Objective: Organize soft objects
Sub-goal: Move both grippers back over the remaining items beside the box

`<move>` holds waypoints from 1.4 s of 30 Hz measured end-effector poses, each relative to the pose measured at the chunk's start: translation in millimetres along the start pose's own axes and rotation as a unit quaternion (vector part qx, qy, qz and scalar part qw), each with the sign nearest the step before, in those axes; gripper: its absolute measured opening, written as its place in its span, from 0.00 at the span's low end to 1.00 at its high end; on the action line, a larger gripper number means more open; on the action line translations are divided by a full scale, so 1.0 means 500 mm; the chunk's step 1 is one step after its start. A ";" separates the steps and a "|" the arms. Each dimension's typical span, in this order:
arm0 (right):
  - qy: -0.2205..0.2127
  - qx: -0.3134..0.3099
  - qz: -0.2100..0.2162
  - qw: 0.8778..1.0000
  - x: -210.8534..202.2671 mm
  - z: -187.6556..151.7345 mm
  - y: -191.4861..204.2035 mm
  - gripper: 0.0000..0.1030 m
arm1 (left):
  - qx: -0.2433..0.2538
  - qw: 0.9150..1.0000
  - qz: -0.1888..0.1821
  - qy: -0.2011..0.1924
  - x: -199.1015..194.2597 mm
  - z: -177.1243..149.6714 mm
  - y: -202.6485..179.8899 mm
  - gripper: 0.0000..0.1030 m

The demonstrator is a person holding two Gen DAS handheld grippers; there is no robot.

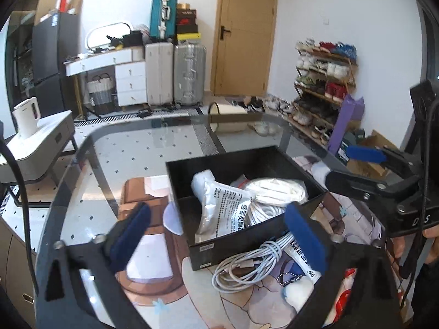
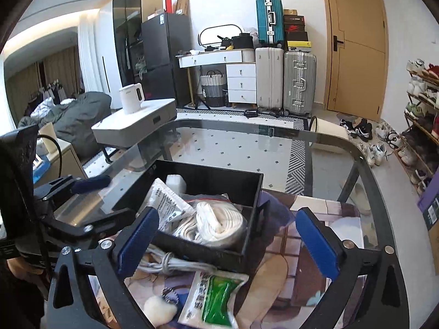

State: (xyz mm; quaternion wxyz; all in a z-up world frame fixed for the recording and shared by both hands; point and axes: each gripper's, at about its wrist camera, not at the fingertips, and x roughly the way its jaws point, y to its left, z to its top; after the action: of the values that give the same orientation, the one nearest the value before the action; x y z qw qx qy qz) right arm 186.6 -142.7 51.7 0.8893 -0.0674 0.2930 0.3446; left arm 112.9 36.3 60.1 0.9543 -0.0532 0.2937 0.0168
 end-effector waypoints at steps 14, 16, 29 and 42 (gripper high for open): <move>-0.006 0.007 0.015 1.000 -0.091 -0.063 0.017 0.99 | -0.006 1.000 0.017 -0.012 -0.067 -0.046 -0.002 1.00; -0.006 0.012 0.017 1.000 -0.097 -0.076 0.018 0.99 | -0.003 1.000 0.019 -0.011 -0.072 -0.057 -0.005 1.00; 0.020 0.021 0.018 0.999 -0.122 -0.134 0.013 0.99 | 0.004 1.000 0.023 -0.003 -0.097 -0.117 -0.032 1.00; 0.073 -0.018 0.044 0.996 -0.113 -0.185 0.030 0.99 | 0.011 0.999 0.030 0.024 -0.100 -0.161 -0.058 1.00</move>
State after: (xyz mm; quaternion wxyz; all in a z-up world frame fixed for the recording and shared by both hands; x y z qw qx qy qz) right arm 99.7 -193.6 9.0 0.8479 -0.0958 0.3537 0.3832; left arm 28.2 -1.6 24.8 0.9465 -0.0337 0.3183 0.0412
